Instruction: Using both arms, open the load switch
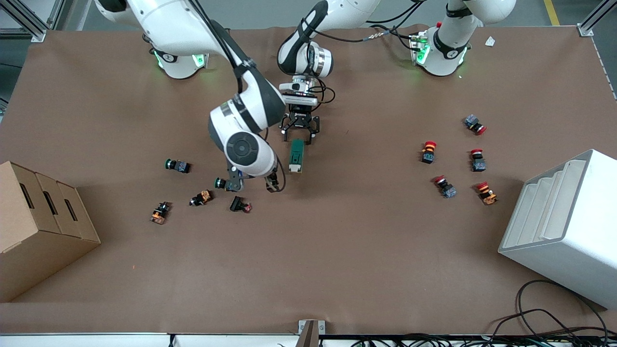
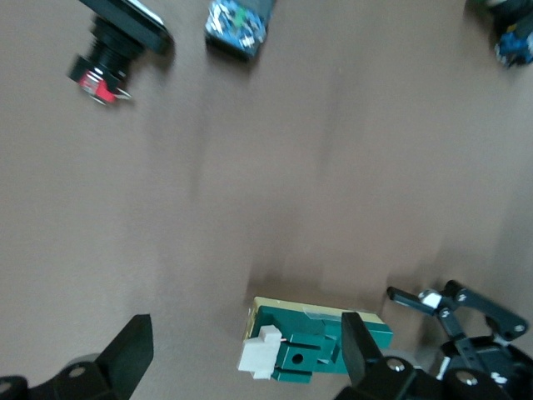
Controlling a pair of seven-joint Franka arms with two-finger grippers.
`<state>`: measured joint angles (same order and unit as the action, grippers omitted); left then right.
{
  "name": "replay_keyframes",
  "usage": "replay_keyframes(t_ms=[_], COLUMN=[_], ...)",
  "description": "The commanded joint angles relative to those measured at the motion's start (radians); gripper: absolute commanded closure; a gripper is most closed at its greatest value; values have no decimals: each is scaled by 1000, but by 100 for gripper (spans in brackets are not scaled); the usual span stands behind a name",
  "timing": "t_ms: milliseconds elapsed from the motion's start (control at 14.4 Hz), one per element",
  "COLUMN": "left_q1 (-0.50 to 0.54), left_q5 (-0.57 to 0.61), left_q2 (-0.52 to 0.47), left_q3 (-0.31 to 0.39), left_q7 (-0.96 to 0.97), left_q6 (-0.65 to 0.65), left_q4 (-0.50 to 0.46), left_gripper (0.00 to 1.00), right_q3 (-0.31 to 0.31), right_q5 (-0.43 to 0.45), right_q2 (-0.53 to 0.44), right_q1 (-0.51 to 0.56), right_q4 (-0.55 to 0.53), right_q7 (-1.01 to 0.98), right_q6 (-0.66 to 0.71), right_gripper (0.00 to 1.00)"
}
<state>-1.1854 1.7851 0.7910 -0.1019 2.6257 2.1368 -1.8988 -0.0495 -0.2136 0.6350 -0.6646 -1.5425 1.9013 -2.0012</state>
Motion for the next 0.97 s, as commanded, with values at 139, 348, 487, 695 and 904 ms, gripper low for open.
replay_keyframes(t_ms=[139, 348, 487, 695, 904], left_q1=[-10, -10, -10, -5, -3], left_q5=[-10, -10, -10, -9, -9], left_q2=[27, 27, 27, 31, 31], left_q3=[-10, -12, -12, -9, -9], left_q7=[53, 53, 53, 45, 43], left_q6=[54, 54, 54, 54, 54], left_q4=[-39, -39, -39, -34, -28], left_gripper=[0, 0, 0, 0, 0], right_q3=[-10, -10, -9, -1, 13], right_q5=[-20, -36, -44, -84, -98], right_q2=[69, 89, 110, 117, 110], right_q1=[-44, -64, -78, -82, -79], right_q4=[30, 30, 30, 30, 62], right_q7=[93, 123, 136, 137, 140], right_q6=[-28, -66, -74, -67, 7], right_gripper=[0, 0, 0, 0, 0])
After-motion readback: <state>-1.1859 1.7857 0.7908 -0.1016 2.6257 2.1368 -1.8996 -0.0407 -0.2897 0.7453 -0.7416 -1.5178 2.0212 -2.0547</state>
